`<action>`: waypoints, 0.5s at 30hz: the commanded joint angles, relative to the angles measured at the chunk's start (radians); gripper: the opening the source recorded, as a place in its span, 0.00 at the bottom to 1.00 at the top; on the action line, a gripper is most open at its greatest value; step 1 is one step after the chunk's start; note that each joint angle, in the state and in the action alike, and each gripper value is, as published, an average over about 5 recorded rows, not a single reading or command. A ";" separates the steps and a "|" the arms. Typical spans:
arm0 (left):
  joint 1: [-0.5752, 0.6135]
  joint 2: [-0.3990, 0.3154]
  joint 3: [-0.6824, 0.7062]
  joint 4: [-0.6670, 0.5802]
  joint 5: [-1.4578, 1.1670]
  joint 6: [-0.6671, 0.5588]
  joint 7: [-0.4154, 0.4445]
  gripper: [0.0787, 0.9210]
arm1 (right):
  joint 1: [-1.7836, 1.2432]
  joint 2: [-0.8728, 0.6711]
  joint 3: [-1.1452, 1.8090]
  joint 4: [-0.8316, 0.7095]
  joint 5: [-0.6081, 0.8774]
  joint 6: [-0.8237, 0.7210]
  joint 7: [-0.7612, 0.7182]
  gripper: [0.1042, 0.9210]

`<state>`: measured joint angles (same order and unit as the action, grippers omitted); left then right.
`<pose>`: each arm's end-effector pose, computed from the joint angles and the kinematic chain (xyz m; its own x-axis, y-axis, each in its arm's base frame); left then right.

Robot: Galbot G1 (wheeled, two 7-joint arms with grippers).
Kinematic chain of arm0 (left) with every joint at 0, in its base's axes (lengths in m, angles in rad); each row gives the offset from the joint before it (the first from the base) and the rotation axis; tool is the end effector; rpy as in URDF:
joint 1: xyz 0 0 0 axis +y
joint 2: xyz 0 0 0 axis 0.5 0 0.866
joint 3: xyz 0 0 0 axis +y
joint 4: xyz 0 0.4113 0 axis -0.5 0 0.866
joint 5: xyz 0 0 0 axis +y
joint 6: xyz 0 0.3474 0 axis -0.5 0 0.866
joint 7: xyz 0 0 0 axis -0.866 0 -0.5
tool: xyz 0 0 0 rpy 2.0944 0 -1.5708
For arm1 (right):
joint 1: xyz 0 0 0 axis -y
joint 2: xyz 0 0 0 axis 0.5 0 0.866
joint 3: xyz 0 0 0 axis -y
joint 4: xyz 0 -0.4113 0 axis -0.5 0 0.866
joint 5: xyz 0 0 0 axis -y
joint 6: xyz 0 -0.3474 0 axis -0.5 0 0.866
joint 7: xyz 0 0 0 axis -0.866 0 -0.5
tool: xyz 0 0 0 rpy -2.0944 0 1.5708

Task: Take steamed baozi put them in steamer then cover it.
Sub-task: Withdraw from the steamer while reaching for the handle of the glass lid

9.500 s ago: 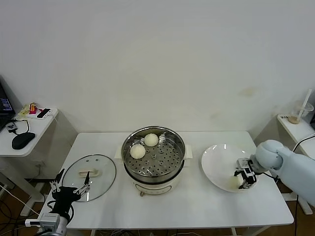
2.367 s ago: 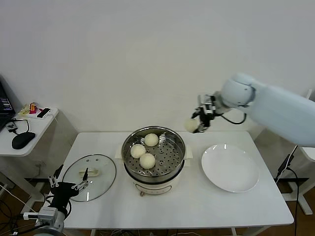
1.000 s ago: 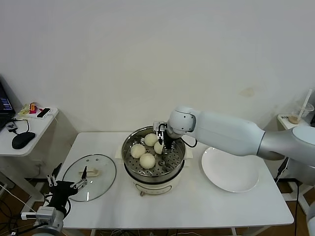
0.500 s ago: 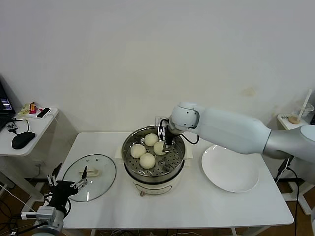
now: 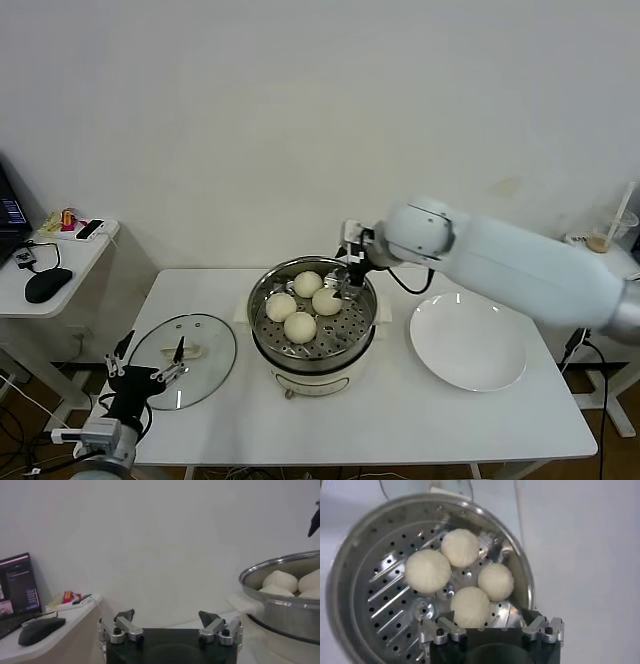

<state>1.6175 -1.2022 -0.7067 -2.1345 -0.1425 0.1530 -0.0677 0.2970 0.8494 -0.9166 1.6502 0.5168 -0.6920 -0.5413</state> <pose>0.1398 0.1312 -0.3169 -0.9921 -0.0567 0.1117 -0.0245 0.9625 0.2703 0.5119 0.0044 -0.0717 -0.4737 -0.4622 0.7497 -0.8767 0.1669 -0.4511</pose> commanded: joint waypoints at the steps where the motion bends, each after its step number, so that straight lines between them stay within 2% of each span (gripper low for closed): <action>1: -0.005 -0.002 0.009 0.010 0.000 -0.004 -0.004 0.88 | -0.599 -0.252 0.544 0.261 0.021 0.241 0.513 0.88; 4: -0.008 -0.006 0.013 0.021 0.000 -0.018 -0.008 0.88 | -0.864 -0.242 0.781 0.286 -0.083 0.392 0.564 0.88; 7: -0.011 -0.010 0.018 0.033 0.001 -0.033 -0.010 0.88 | -1.136 -0.169 1.049 0.299 -0.209 0.513 0.548 0.88; 12: -0.016 -0.013 0.026 0.058 0.022 -0.061 -0.008 0.88 | -1.478 0.032 1.415 0.312 -0.363 0.695 0.460 0.88; 15: -0.018 -0.009 0.031 0.077 0.067 -0.064 -0.012 0.88 | -1.612 0.206 1.571 0.301 -0.447 0.820 0.396 0.88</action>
<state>1.6009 -1.2141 -0.6821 -2.0878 -0.1255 0.1088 -0.0768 -0.5757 0.7733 -0.0927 1.8833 0.3439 -0.2870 -0.1620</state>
